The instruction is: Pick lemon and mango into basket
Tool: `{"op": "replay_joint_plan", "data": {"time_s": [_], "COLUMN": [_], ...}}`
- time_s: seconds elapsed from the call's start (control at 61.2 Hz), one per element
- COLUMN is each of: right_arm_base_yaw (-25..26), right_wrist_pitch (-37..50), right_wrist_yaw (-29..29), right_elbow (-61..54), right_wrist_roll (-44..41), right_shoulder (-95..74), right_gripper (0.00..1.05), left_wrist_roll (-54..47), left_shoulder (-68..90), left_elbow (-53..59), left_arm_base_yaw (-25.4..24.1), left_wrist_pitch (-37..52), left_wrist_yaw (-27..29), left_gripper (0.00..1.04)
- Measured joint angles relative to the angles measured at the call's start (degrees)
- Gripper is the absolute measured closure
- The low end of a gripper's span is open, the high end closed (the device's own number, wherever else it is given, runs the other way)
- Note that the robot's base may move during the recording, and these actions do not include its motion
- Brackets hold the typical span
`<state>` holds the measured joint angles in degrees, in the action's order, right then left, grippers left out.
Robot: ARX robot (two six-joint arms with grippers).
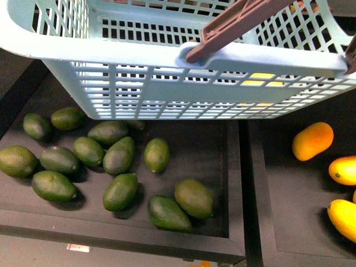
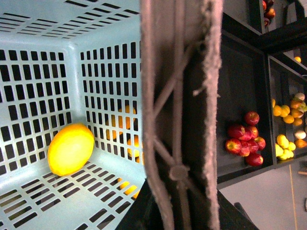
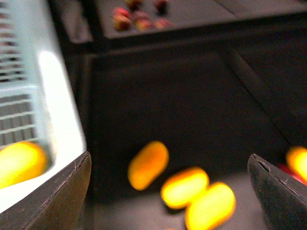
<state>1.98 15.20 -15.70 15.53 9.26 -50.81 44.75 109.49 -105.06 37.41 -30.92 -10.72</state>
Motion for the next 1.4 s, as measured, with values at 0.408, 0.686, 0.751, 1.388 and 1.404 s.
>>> {"op": "replay_joint_plan", "data": {"time_s": [0.408, 0.686, 0.751, 1.388, 1.404], "right_arm_base_yaw": [23.6, 27.9, 28.1, 25.3, 25.2], "right_wrist_pitch": [7.7, 7.3, 7.4, 2.8, 2.4], "right_wrist_yaw": [18.8, 18.7, 18.7, 18.4, 18.3], "right_elbow": [15.1, 20.3, 20.3, 31.8, 32.5], "right_wrist_roll": [13.8, 16.8, 17.0, 23.6, 23.6], "right_shoulder": [-45.0, -66.7, -69.0, -76.7, -77.3], "right_gripper": [0.09, 0.09, 0.09, 0.09, 0.09], "left_wrist_roll": [0.8, 0.5, 0.5, 0.6, 0.6], "left_shoulder": [0.0, 0.0, 0.0, 0.0, 0.0], "left_elbow": [0.0, 0.0, 0.0, 0.0, 0.0], "left_arm_base_yaw": [1.2, 0.9, 0.9, 0.9, 0.9], "left_wrist_pitch": [0.0, 0.0, 0.0, 0.0, 0.0], "left_wrist_yaw": [-1.9, -0.8, -0.9, -1.1, -1.2], "left_gripper": [0.99, 0.99, 0.99, 0.99, 0.99]}}
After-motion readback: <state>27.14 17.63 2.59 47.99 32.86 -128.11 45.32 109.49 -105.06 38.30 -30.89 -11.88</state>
